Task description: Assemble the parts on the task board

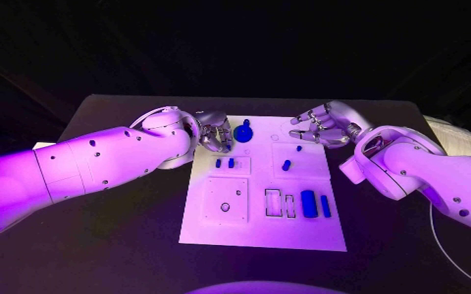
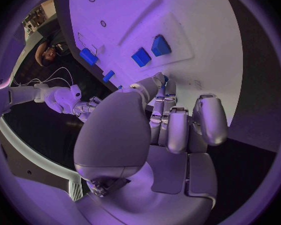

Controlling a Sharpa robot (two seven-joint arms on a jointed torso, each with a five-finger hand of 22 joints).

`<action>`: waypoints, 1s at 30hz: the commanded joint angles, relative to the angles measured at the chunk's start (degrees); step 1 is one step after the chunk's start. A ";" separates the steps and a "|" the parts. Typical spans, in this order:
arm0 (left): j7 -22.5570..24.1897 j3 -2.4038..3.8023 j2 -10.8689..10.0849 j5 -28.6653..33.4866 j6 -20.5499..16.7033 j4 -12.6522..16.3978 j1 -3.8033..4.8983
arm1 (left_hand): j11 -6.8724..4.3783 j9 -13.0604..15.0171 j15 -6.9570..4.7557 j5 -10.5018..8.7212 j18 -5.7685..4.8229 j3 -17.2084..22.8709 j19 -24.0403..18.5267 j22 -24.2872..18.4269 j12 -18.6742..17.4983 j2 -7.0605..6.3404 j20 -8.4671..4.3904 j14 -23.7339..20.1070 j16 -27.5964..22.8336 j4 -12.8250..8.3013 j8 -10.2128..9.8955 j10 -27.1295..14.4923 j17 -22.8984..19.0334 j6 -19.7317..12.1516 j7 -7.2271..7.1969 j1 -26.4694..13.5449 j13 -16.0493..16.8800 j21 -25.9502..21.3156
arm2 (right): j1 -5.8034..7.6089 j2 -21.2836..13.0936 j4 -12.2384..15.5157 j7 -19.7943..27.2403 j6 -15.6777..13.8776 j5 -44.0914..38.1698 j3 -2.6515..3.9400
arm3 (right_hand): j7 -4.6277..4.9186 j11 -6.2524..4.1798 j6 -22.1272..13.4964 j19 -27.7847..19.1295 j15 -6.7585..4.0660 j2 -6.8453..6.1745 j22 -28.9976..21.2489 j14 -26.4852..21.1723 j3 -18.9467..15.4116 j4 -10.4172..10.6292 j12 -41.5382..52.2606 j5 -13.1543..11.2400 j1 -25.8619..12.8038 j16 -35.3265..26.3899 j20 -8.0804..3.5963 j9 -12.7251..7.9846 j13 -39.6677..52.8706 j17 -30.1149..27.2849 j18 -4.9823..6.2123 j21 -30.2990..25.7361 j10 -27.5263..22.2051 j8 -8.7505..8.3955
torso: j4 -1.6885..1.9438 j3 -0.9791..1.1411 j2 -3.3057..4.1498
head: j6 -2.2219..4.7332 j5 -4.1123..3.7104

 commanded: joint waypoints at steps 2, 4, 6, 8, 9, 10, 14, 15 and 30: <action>-1.25 -0.03 0.18 -1.62 1.59 -0.12 -0.06 | -0.02 0.03 -0.43 -0.05 -0.95 -0.41 0.31 0.34 -0.39 -0.07 0.02 2.20 0.16 0.01 -0.28 0.52 -0.10 0.33 -0.07 -0.78 0.08 -0.24 | -0.05 0.02 0.14 0.54 0.73 -0.24 0.00 | -0.10 -0.07 0.40 -0.36 -0.11 0.70 -0.08 2.28 -0.36 -0.03 0.12 0.31 0.09 -0.18 -0.17 0.09 0.02 0.05 1.04 -0.18 -0.11 0.23 | 0.00 -0.03 0.01 | -0.05 -0.01; -1.44 -0.03 0.18 -1.68 1.68 -0.14 -0.06 | 0.06 -0.07 -0.39 -0.05 -0.94 -0.53 0.28 0.33 -0.72 -0.23 0.02 2.16 0.12 -0.09 -0.55 0.37 -0.23 0.07 0.03 -0.91 0.05 -0.30 | -0.05 -0.01 0.15 0.54 0.72 -0.24 0.00 | -0.10 -0.07 0.40 -0.36 -0.11 0.70 -0.08 2.28 -0.36 -0.03 0.12 0.31 0.09 -0.18 -0.17 0.09 0.02 0.05 1.04 -0.18 -0.11 0.23 | 0.00 -0.03 0.00 | -0.06 -0.01; -1.51 -0.03 0.17 -1.71 1.71 -0.16 -0.06 | 0.34 -0.30 -0.20 -0.03 -0.96 -0.66 0.24 0.32 -1.32 -0.51 0.10 2.11 0.08 -0.15 -1.13 -0.14 -0.36 -0.62 0.37 -1.15 -0.06 -0.37 | -0.05 -0.03 0.15 0.54 0.70 -0.24 0.00 | -0.10 -0.07 0.40 -0.36 -0.11 0.70 -0.08 2.28 -0.36 -0.03 0.12 0.31 0.09 -0.18 -0.17 0.09 0.02 0.05 1.04 -0.18 -0.11 0.23 | 0.02 -0.03 -0.01 | -0.12 -0.03; -1.52 -0.04 0.14 -1.72 1.70 -0.15 -0.06 | 0.62 -0.51 0.01 -0.03 -0.96 -0.72 0.19 0.26 -1.88 -0.73 0.24 2.05 0.00 -0.17 -1.61 -0.64 -0.55 -1.18 0.61 -1.37 -0.18 -0.50 | -0.05 -0.04 0.15 0.55 0.69 -0.24 0.00 | -0.10 -0.07 0.40 -0.36 -0.11 0.70 -0.08 2.28 -0.36 -0.03 0.12 0.31 0.09 -0.18 -0.17 0.09 0.02 0.05 1.04 -0.18 -0.11 0.23 | 0.03 -0.04 -0.02 | -0.11 -0.06; -1.51 -0.04 0.13 -1.73 1.66 -0.15 -0.06 | 0.79 -0.67 0.17 -0.03 -0.95 -0.76 0.15 0.22 -2.24 -0.88 0.34 2.01 -0.05 -0.13 -1.97 -0.99 -0.68 -1.64 0.79 -1.55 -0.27 -0.59 | -0.05 -0.04 0.14 0.55 0.69 -0.24 0.00 | -0.10 -0.07 0.40 -0.36 -0.11 0.70 -0.08 2.28 -0.36 -0.03 0.12 0.31 0.09 -0.18 -0.17 0.09 0.02 0.05 1.04 -0.18 -0.11 0.23 | 0.03 -0.04 -0.02 | -0.11 -0.06; -1.53 -0.04 0.12 -1.73 1.63 -0.14 -0.06 | 0.94 -0.84 0.29 -0.03 -0.95 -0.78 0.12 0.19 -2.54 -1.04 0.43 1.97 -0.09 -0.12 -2.35 -1.26 -0.79 -2.14 0.92 -1.69 -0.34 -0.66 | -0.05 -0.04 0.14 0.55 0.69 -0.24 0.00 | -0.10 -0.07 0.40 -0.36 -0.11 0.70 -0.08 2.28 -0.36 -0.03 0.12 0.31 0.09 -0.18 -0.17 0.09 0.02 0.05 1.04 -0.18 -0.11 0.23 | 0.03 -0.04 -0.02 | -0.11 -0.06; -1.73 -0.04 0.07 -1.74 1.62 -0.16 -0.06 | 1.33 -1.29 0.58 -0.03 -0.90 -0.82 0.01 0.04 -3.17 -1.49 0.71 1.87 -0.19 -0.09 -3.26 -1.62 -1.09 -3.27 1.40 -2.02 -0.45 -0.94 | -0.05 -0.03 0.13 0.55 0.68 -0.24 0.00 | -0.10 -0.07 0.40 -0.36 -0.11 0.70 -0.08 2.28 -0.36 -0.03 0.12 0.31 0.09 -0.18 -0.17 0.09 0.02 0.05 1.04 -0.18 -0.11 0.23 | 0.03 -0.04 0.00 | -0.13 -0.03; -1.79 -0.04 0.05 -1.73 1.63 -0.17 -0.06 | 1.45 -1.49 0.70 -0.03 -0.90 -0.84 -0.01 0.03 -3.33 -1.66 0.81 1.84 -0.22 -0.07 -3.66 -1.67 -1.19 -3.83 1.57 -2.12 -0.47 -1.00 | -0.05 -0.03 0.12 0.56 0.68 -0.24 0.00 | -0.10 -0.07 0.40 -0.36 -0.11 0.70 -0.08 2.28 -0.36 -0.03 0.12 0.31 0.09 -0.18 -0.17 0.09 0.02 0.05 1.04 -0.18 -0.11 0.23 | 0.00 -0.03 -0.03 | -0.15 -0.03; -2.10 -0.04 -1.26 -0.92 0.77 0.07 -0.05 | 2.01 -2.90 1.14 -0.03 -0.74 -0.97 -0.21 -0.29 -4.91 -2.72 1.33 1.63 -0.38 -0.05 -5.68 -3.24 -1.93 -7.56 1.96 -2.37 -0.75 -1.68 | -0.05 0.00 -0.96 0.12 0.65 -1.00 0.00 | -0.05 -0.07 0.32 -0.96 -0.12 1.00 -1.00 2.07 -0.28 -0.31 -7.12 0.19 1.04 -0.88 -0.19 0.10 -5.30 -0.81 1.24 -0.76 -3.60 0.17 | -0.03 -0.01 -0.02 | -0.07 -0.14</action>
